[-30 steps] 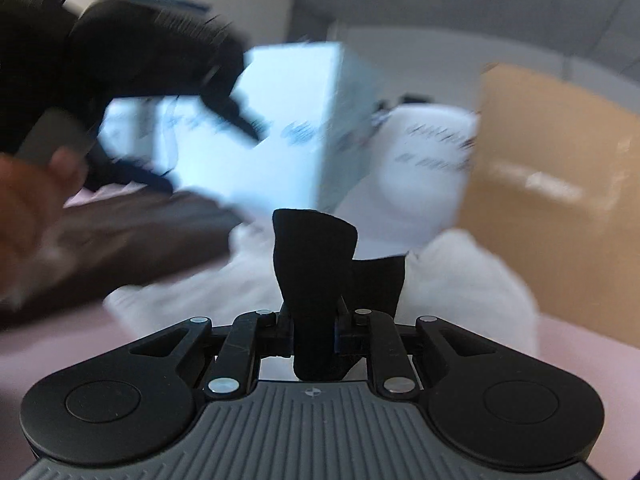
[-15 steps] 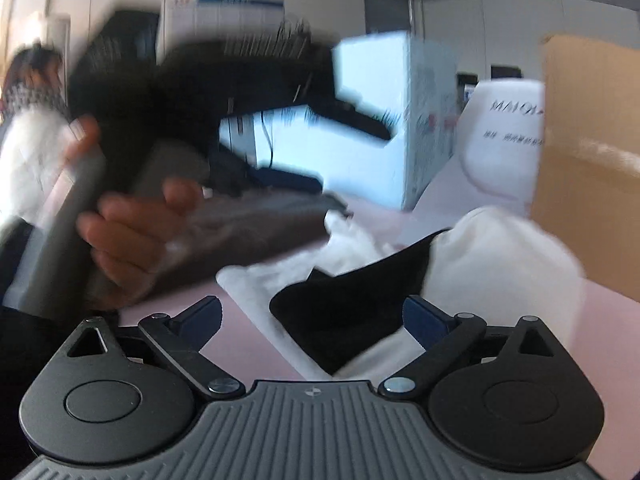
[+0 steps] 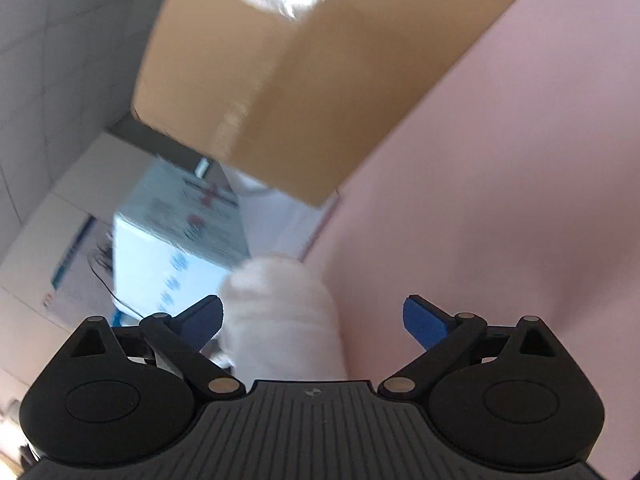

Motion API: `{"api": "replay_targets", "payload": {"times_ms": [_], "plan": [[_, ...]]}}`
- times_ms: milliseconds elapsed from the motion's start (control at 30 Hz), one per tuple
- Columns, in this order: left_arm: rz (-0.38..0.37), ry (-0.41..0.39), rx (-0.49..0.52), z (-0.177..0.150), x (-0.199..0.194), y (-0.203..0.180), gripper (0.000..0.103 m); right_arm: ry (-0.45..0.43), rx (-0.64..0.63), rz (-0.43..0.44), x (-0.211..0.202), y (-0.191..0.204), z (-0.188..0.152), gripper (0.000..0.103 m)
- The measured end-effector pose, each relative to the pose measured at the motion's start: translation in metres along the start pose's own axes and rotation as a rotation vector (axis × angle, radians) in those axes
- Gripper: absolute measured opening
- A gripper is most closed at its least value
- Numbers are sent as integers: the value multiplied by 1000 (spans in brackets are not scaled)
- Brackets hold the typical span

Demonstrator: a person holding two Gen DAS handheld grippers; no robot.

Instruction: Fold clothes

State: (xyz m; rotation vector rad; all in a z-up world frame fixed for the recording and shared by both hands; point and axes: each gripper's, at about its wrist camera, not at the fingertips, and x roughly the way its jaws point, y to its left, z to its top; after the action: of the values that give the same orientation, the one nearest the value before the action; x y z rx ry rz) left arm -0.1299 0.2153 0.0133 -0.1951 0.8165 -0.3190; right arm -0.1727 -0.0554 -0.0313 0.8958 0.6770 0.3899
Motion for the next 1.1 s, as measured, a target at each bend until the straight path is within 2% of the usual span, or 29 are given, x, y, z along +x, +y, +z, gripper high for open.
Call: {"api": "replay_targets", "payload": {"times_ms": [67,200,267,333,367,433,467,533,567,733,800,933,1033,1100], "plan": [[78,-1,56,-3,3,-8,80,29,-53,7,15,7,-4,97],[99,4,64,-4,4,-8,79,86,-171,15,43,22,-15,89],[102,8,64,-4,3,-8,79,98,-259,-1,55,29,-24,67],[110,11,62,-4,2,-6,79,93,-267,-12,60,28,-28,52],[111,12,51,-3,0,-4,79,88,-260,-12,61,25,-28,46],[111,16,28,0,-3,2,80,91,-233,-2,61,18,-27,41],[86,21,4,2,-5,8,80,94,-217,2,59,15,-25,39],[49,18,-38,9,-3,17,80,91,-201,-6,56,15,-24,36],[13,-8,-80,11,-9,26,79,83,-204,-16,55,17,-23,35],[73,-197,-156,11,-38,42,80,41,-271,-74,23,23,-17,35],[91,-195,-198,11,-41,51,80,28,-282,-122,2,20,-7,35],[112,-125,-255,12,-29,59,80,2,-321,-245,-33,16,15,35],[104,-82,-236,11,-23,53,80,-12,-389,-409,-54,23,30,35],[102,-67,-198,9,-20,43,80,-9,-428,-482,-59,33,39,35]]}}
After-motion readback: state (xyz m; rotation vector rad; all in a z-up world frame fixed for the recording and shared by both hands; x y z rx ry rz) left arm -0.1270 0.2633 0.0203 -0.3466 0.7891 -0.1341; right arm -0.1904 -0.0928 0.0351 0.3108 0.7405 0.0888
